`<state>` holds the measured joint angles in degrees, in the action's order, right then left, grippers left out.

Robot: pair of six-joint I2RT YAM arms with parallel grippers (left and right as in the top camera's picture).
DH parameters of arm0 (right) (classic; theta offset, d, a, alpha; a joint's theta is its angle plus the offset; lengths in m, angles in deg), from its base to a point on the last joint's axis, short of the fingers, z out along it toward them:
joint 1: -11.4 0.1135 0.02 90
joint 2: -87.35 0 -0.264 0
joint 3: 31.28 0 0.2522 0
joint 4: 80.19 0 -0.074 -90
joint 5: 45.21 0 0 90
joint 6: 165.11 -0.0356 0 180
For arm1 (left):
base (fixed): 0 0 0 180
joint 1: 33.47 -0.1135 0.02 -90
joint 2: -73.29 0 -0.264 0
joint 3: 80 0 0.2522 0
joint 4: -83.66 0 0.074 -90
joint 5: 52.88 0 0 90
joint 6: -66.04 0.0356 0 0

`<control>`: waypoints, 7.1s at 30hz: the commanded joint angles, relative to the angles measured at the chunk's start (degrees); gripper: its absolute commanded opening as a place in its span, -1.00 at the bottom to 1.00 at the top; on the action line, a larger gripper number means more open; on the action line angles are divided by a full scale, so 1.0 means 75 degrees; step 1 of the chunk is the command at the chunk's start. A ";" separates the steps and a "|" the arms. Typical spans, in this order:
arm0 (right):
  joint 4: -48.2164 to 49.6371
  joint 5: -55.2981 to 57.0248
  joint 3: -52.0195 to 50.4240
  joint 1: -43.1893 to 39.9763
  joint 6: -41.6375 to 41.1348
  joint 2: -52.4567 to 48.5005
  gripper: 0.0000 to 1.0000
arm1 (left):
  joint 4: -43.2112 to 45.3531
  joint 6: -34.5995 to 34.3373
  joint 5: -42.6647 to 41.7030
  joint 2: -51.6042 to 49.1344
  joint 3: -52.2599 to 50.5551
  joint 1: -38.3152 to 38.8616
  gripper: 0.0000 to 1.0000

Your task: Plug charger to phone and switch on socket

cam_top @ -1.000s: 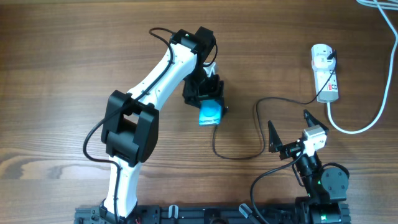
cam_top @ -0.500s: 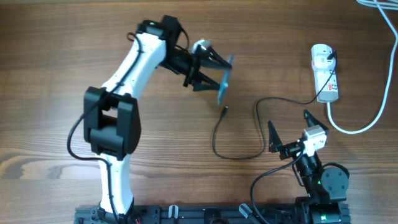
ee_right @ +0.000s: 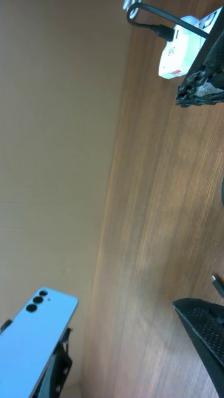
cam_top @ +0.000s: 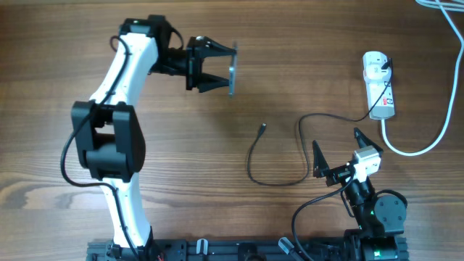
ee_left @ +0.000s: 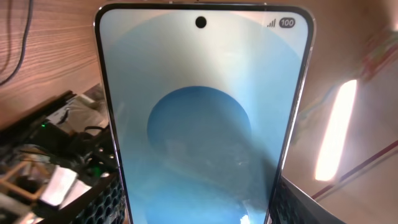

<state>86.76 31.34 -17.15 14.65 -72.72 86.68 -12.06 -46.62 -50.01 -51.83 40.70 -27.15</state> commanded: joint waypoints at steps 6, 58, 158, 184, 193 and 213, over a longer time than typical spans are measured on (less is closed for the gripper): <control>0.0020 0.0038 0.0000 0.0038 -0.0128 0.0052 1.00 | -0.1011 -0.0099 -0.0431 0.0370 0.0003 -0.0723 0.25; 0.0020 0.0038 0.0000 0.0038 -0.0125 0.0052 1.00 | -0.1746 0.0592 -0.0411 0.0370 0.0003 -0.0810 0.24; -0.8306 -0.0866 0.9809 0.1087 -0.2148 -0.7597 0.99 | -0.1798 0.0650 -0.0408 0.0370 0.0003 -0.0810 0.29; -0.9445 0.2809 1.4423 0.5925 -0.3136 -1.1937 0.99 | -0.1705 0.0562 -0.0233 0.0367 0.0003 -0.0256 0.29; -0.9075 0.3182 1.5140 0.6015 -0.3643 -1.2639 0.98 | -0.1501 0.0562 -0.0227 0.0367 0.0003 -0.0256 0.29; -0.8568 0.5260 1.5137 0.6015 -0.4607 -1.4204 0.54 | -0.1469 0.0562 -0.0058 0.0367 0.0000 -0.0256 0.28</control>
<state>21.93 68.10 95.26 59.63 -107.86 -16.90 -23.25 -42.92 -49.29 -51.83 40.63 -29.33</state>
